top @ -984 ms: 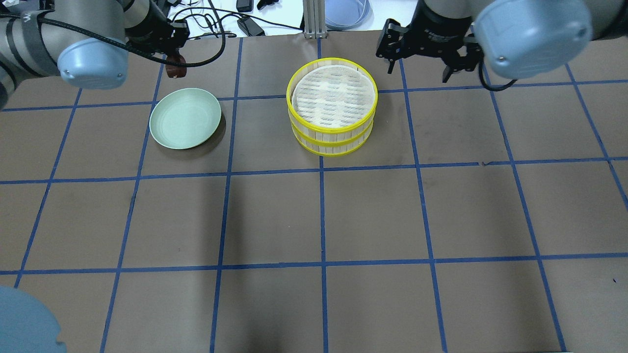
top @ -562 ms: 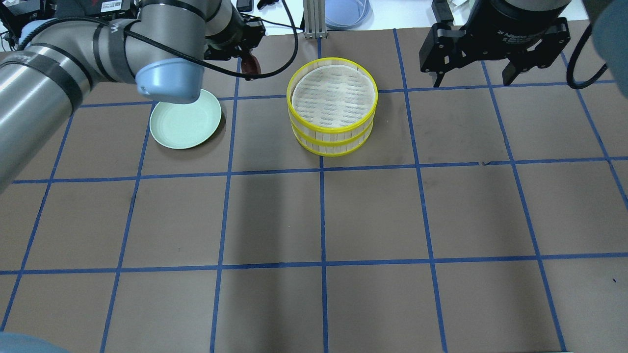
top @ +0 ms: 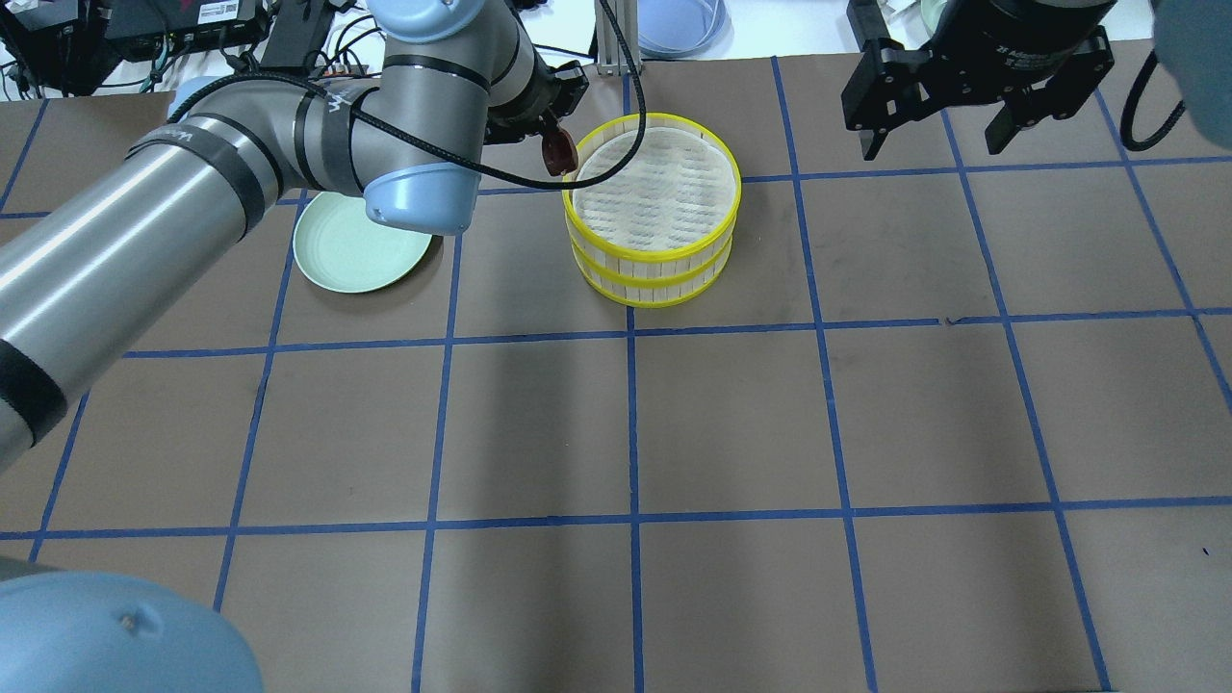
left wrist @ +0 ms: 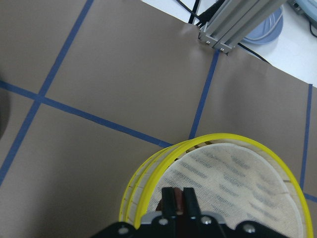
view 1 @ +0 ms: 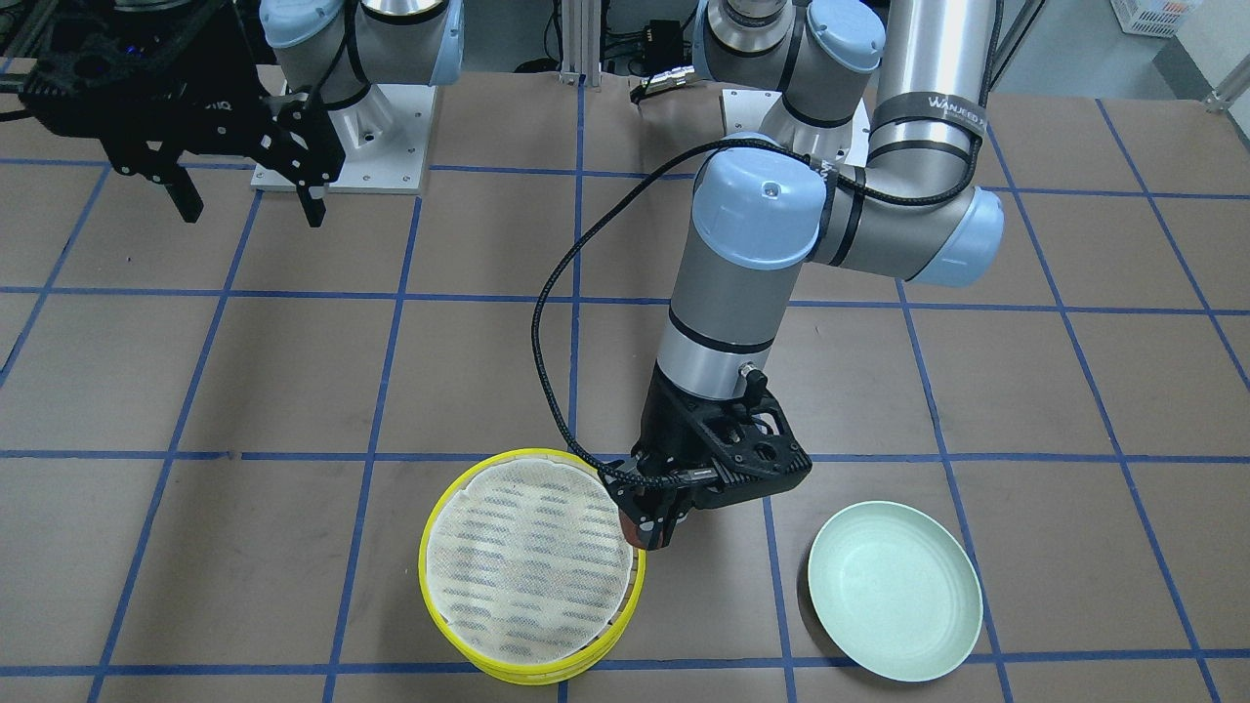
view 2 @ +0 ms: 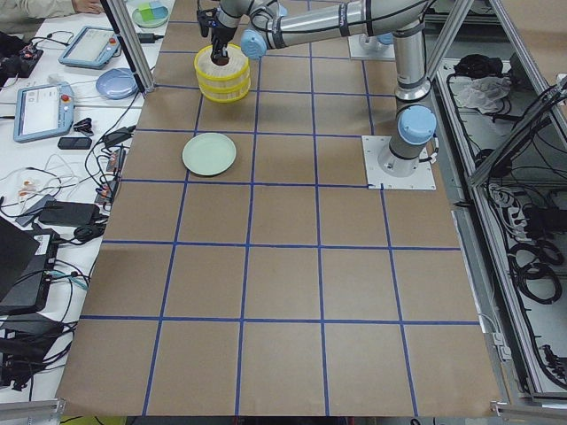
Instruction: Stack buns with steamer
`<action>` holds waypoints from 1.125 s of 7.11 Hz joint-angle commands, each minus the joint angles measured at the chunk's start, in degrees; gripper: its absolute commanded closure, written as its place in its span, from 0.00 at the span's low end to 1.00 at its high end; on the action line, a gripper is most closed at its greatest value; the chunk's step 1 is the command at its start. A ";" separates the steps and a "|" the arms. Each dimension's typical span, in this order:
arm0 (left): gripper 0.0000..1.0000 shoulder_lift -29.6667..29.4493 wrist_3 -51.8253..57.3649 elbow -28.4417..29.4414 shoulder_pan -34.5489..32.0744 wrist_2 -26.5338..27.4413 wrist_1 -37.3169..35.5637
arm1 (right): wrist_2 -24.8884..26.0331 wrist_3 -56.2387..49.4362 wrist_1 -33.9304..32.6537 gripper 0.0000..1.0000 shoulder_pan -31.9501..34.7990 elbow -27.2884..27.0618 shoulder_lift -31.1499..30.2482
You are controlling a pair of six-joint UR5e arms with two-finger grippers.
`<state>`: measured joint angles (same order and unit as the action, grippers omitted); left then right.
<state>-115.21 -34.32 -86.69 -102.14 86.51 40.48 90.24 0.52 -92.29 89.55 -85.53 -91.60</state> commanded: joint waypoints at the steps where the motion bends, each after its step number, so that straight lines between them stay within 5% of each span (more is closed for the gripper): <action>1: 1.00 -3.25 -3.27 0.03 -1.30 -2.22 -2.95 | -0.95 -6.62 -1.22 0.00 -1.66 0.10 0.55; 3: 1.00 -5.45 -3.73 0.20 -2.19 -2.39 -6.26 | -1.12 -8.69 -1.05 0.00 -1.66 0.10 -0.24; 4: 0.80 -6.24 -3.39 0.46 -2.19 -2.40 -7.07 | -1.21 -8.69 -1.40 0.00 -1.75 0.10 -0.42; 5: 0.25 -6.34 -3.12 0.64 -2.19 -2.40 -6.91 | -1.12 -8.69 -0.88 0.00 -1.75 0.01 -0.34; 6: 0.00 -6.34 -2.95 0.73 -2.19 -2.40 -6.73 | -0.43 -8.69 -0.79 0.00 -1.75 0.01 -0.33; 8: 0.00 -5.03 -0.41 1.51 -2.01 -2.22 -6.29 | 1.34 -8.87 -0.79 0.00 -1.84 -0.08 -0.51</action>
<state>-121.16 -36.41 -85.76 -104.25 84.15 33.88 90.91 -8.28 -93.11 87.75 -85.54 -91.99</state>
